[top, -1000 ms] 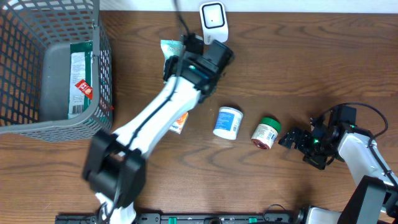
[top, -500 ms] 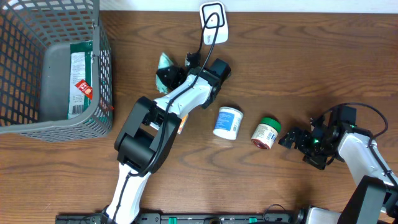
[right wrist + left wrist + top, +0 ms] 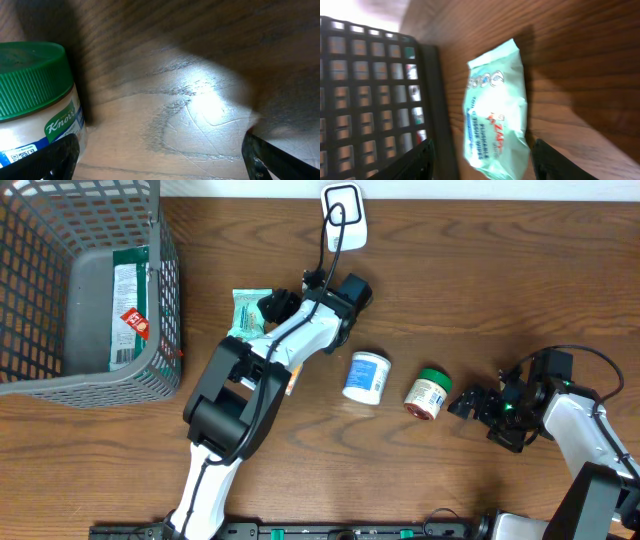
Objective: Scan the item barcode
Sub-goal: 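Carry the mint-green packet left of the orange box and release it, then reach the left gripper into the basket and grasp the green 3M glove pack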
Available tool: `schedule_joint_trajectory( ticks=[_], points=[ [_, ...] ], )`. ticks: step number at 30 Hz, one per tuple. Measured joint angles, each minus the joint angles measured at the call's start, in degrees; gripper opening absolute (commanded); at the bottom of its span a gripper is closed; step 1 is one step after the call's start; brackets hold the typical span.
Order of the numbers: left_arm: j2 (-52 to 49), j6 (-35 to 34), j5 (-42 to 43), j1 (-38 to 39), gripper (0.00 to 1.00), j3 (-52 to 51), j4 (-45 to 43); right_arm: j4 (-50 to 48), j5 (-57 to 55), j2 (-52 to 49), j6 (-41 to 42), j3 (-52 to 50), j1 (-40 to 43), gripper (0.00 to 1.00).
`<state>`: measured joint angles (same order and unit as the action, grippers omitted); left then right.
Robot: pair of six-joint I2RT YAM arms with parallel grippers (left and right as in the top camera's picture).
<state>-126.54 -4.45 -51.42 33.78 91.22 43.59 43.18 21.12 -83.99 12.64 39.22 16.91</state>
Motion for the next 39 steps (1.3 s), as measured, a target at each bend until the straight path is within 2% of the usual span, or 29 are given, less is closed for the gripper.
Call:
schedule_joint_trajectory(
  ticks=[2, 5, 10, 13, 16, 20, 24, 29, 33, 39],
  points=[
    [1.46, -0.02, 3.56, -0.59, 0.70, 0.11, 0.26, 0.00, 0.00, 0.00, 0.00, 0.00, 0.00, 0.99],
    [6.05, -0.48, 10.49, -2.67, 0.71, 0.68, 1.60, 0.00, 0.00, 0.00, 0.00, 0.00, 0.00, 0.99],
    [19.82, -3.43, 22.93, -10.08, 0.71, 4.22, 2.12, 0.02, 0.00, 0.00, 0.00, 0.00, 0.00, 0.99],
    [29.73, -5.62, 28.81, -16.81, 0.71, 6.38, -0.44, 0.02, 0.00, 0.00, 0.00, 0.00, 0.00, 0.99],
    [39.47, -7.91, 33.77, -27.19, 0.73, 7.80, -2.27, 0.00, 0.00, 0.00, 0.00, 0.00, 0.00, 0.99],
    [44.11, -9.35, 39.69, -41.29, 0.79, 8.37, -2.10, 0.02, 0.00, 0.00, 0.00, 0.00, 0.00, 0.99],
    [40.41, -9.05, 49.68, -53.88, 0.82, 8.39, 0.33, -0.02, 0.02, 0.00, 0.00, 0.00, 0.00, 0.99],
    [29.53, -6.60, 61.92, -62.49, 0.82, 8.24, 5.66, 0.00, 0.00, 0.00, 0.00, 0.00, 0.00, 0.99],
    [21.42, -3.56, 67.71, -64.81, 0.82, 7.85, 9.94, -0.02, 0.02, 0.00, 0.00, 0.00, 0.00, 0.99],
    [12.50, 1.33, 69.24, -64.50, 0.84, 7.69, 11.74, 0.00, 0.02, 0.00, 0.00, 0.00, 0.00, 0.99]
  ],
)
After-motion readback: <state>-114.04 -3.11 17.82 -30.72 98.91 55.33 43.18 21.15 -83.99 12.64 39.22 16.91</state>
